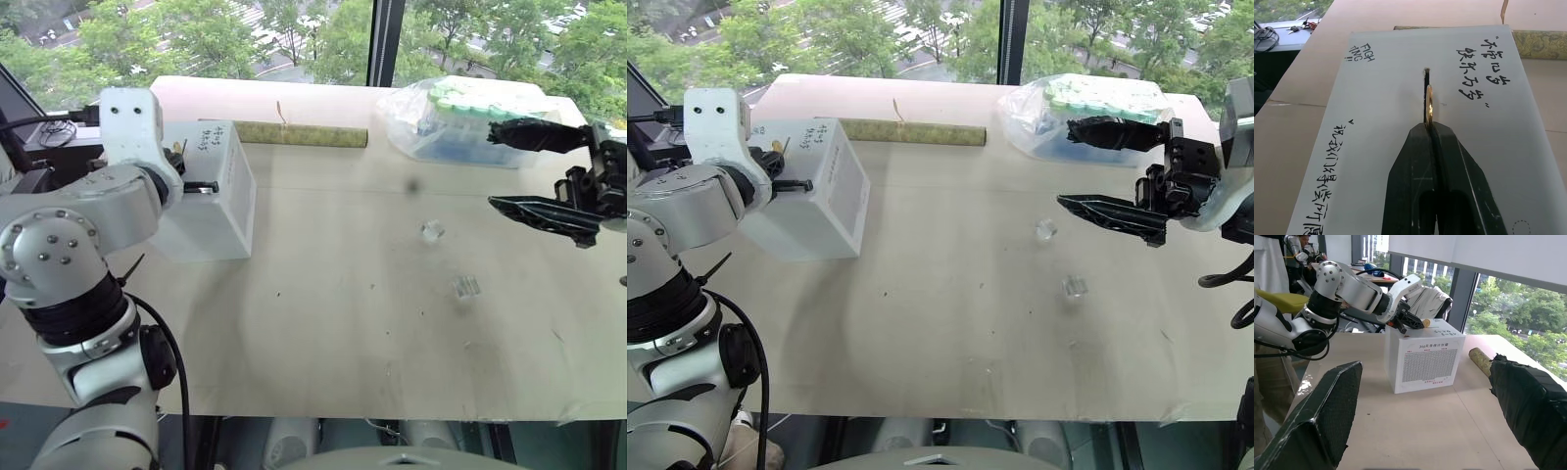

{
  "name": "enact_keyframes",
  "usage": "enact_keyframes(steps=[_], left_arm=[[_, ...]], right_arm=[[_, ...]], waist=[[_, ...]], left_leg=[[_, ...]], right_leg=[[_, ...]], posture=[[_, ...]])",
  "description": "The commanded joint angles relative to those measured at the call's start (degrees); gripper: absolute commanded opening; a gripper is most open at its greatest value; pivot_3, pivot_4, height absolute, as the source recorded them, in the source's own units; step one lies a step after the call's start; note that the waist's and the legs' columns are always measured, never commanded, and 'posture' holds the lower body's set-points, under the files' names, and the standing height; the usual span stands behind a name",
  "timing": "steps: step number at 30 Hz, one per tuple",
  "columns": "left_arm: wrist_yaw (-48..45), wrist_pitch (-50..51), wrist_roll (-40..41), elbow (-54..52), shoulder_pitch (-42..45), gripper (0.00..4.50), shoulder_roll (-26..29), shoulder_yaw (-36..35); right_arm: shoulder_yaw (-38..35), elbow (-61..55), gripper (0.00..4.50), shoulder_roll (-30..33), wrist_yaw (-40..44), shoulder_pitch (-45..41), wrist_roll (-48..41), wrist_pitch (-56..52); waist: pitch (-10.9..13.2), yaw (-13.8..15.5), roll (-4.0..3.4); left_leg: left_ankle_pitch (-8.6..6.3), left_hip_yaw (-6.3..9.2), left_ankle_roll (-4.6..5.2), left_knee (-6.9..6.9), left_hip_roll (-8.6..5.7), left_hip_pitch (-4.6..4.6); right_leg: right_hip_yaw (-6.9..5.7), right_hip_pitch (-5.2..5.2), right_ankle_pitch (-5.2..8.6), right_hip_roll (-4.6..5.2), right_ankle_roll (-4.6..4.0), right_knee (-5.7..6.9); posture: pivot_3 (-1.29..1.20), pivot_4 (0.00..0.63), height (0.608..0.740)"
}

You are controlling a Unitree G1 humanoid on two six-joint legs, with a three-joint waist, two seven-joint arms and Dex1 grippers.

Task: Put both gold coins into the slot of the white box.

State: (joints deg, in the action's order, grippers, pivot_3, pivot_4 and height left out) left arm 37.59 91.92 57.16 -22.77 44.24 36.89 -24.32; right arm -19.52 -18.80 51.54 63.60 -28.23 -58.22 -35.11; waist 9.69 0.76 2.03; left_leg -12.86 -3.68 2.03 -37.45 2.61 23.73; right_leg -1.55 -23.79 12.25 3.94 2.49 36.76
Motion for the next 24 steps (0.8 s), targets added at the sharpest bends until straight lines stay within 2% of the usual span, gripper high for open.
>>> enact_keyframes(steps=[1,6,8,9,12,14,17,19,21,24], left_arm=[[3.1,0.6,2.4,1.5,-0.6,0.00,0.5,-0.6],[6.6,0.6,5.5,1.5,-1.0,0.00,0.1,-0.8],[8.3,0.6,6.0,1.6,-1.1,0.66,-0.2,-1.3],[9.0,0.6,6.3,1.6,-1.0,0.66,-0.2,-1.4],[9.5,0.6,7.1,0.9,-0.4,1.75,0.0,-1.3],[4.4,-0.5,8.3,-3.2,1.9,1.85,-0.7,-1.3],[-7.2,-10.1,9.4,-11.7,1.3,1.85,-1.2,0.3],[-22.1,-19.8,11.1,-16.5,-2.6,1.85,-3.1,0.1],[-31.5,-22.4,13.9,-18.2,-8.0,1.85,-2.7,0.8],[-47.0,-30.8,7.8,-22.9,-19.6,1.85,1.2,3.0]], right_arm=[[-1.4,-0.7,4.48,1.0,0.2,0.0,0.1,0.1],[-1.3,-0.8,4.48,0.9,0.1,-0.1,0.4,0.1],[-1.3,-0.7,4.50,0.8,0.0,-0.2,0.5,0.1],[-1.2,-0.7,4.50,0.8,0.0,-0.2,0.5,0.0],[-1.3,-0.7,4.50,0.7,0.0,-0.3,0.5,-0.2],[-1.3,-0.9,4.50,0.5,-0.5,0.1,0.8,-0.3],[-1.9,-2.4,4.50,0.6,-2.5,2.2,1.7,-0.6],[-2.3,-3.8,4.50,0.8,-4.5,4.3,2.6,-0.9],[-3.5,-5.5,4.50,0.9,-6.8,7.2,3.1,-1.5],[-7.2,-9.2,4.50,1.7,-8.2,15.1,4.9,-1.8]], waist=[[0.0,0.0,-0.01],[0.0,0.0,-0.02],[0.0,0.0,-0.02],[0.0,0.0,-0.02],[0.0,0.1,-0.01],[0.0,0.1,-0.01],[0.0,0.4,0.08],[0.0,0.3,0.06],[-0.1,0.2,-0.02],[0.0,0.0,-0.02]], left_leg=[[0.00,0.00,0.00,0.00,0.00,0.00],[0.00,-0.02,-0.01,0.00,0.00,-0.01],[0.01,-0.02,-0.01,0.00,0.00,-0.01],[0.01,-0.03,-0.01,0.00,-0.01,-0.01],[0.01,-0.02,-0.01,0.00,-0.01,-0.02],[0.01,-0.02,-0.02,0.00,-0.03,-0.01],[0.03,0.07,-0.05,-0.04,-0.05,0.12],[0.14,0.06,-0.25,-0.04,-0.13,0.15],[0.14,-0.04,-0.26,0.05,-0.19,0.10],[0.14,-0.07,-0.26,0.07,-0.15,0.06]], right_leg=[[0.00,0.00,0.00,0.00,0.00,0.00],[0.02,0.00,0.00,0.00,0.00,0.00],[0.02,0.00,0.00,0.01,0.00,0.01],[0.02,0.00,0.00,0.01,0.00,0.01],[0.01,0.01,0.00,0.01,0.00,0.00],[0.01,0.01,0.00,0.01,-0.01,0.00],[-0.12,0.01,0.00,0.03,-0.02,-0.03],[-0.10,0.01,0.02,0.12,-0.05,-0.07],[-0.03,0.01,0.12,0.21,-0.23,-0.11],[-0.02,0.00,0.13,0.16,-0.23,-0.07]], posture=[[0.00,0.150,0.740],[0.00,0.150,0.740],[0.00,0.150,0.740],[0.00,0.150,0.740],[0.00,0.150,0.740],[0.00,0.150,0.740],[0.00,0.150,0.740],[0.00,0.150,0.740],[0.00,0.150,0.740],[0.00,0.150,0.740]])
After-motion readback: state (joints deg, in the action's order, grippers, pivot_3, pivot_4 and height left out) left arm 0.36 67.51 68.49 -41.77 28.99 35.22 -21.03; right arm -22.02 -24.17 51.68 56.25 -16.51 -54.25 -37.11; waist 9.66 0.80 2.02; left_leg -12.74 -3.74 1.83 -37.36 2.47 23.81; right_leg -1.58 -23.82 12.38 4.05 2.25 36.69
